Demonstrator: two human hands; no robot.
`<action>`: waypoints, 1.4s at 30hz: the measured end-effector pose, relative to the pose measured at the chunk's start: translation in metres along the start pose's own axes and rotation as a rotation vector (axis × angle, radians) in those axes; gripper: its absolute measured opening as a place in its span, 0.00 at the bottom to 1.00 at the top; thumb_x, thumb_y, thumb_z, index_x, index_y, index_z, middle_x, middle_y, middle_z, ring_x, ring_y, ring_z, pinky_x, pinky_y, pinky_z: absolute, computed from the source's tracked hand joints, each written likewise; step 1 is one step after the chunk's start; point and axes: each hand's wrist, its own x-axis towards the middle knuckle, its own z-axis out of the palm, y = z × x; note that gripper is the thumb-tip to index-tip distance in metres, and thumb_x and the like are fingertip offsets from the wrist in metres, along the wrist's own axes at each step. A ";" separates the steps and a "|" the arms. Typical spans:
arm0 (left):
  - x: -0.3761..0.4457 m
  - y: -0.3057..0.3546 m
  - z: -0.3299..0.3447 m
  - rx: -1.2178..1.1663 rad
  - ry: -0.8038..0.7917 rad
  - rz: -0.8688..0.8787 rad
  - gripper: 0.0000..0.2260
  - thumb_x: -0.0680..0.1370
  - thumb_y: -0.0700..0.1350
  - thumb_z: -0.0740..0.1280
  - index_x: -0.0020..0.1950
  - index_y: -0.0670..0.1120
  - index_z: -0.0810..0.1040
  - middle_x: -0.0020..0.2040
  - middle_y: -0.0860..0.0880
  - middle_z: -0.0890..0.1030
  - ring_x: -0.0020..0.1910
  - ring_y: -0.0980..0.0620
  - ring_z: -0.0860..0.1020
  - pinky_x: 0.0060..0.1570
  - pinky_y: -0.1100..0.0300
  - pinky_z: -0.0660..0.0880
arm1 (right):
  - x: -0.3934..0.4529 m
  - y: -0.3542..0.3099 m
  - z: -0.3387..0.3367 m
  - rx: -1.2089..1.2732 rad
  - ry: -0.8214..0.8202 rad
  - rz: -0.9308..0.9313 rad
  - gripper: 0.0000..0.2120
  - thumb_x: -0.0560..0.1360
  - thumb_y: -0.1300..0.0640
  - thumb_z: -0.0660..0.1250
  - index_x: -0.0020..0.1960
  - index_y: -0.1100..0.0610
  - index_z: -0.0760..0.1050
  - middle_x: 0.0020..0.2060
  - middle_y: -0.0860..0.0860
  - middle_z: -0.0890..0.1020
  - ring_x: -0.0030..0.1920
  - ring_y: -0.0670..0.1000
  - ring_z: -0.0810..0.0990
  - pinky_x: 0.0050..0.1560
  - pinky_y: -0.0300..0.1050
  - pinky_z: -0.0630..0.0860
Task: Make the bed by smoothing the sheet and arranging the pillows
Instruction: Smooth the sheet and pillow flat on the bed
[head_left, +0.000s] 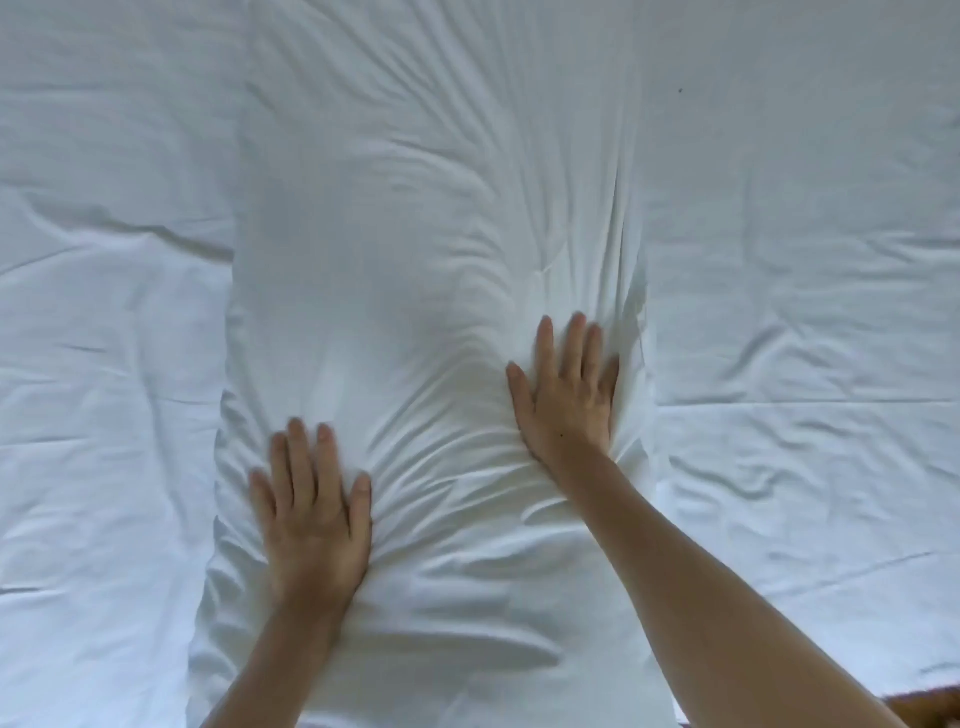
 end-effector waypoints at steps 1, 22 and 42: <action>-0.013 -0.003 0.000 -0.003 -0.005 -0.012 0.29 0.80 0.55 0.50 0.77 0.40 0.57 0.77 0.38 0.56 0.76 0.38 0.55 0.72 0.39 0.50 | -0.014 0.004 0.003 0.004 -0.020 0.000 0.33 0.79 0.36 0.44 0.79 0.49 0.40 0.78 0.56 0.41 0.77 0.57 0.38 0.75 0.57 0.38; -0.211 -0.085 -0.024 -0.225 -0.274 -0.219 0.37 0.78 0.64 0.56 0.79 0.49 0.43 0.79 0.47 0.44 0.77 0.43 0.47 0.74 0.43 0.50 | -0.333 0.068 0.106 0.231 -0.075 0.110 0.45 0.70 0.25 0.47 0.78 0.47 0.39 0.78 0.54 0.41 0.77 0.54 0.38 0.76 0.60 0.45; -0.266 -0.149 -0.043 -0.971 -0.678 -0.579 0.34 0.61 0.66 0.73 0.63 0.55 0.71 0.53 0.57 0.80 0.52 0.54 0.78 0.43 0.56 0.74 | -0.354 0.118 0.109 0.958 -0.241 0.603 0.31 0.58 0.38 0.79 0.51 0.58 0.80 0.43 0.51 0.86 0.46 0.53 0.84 0.50 0.50 0.81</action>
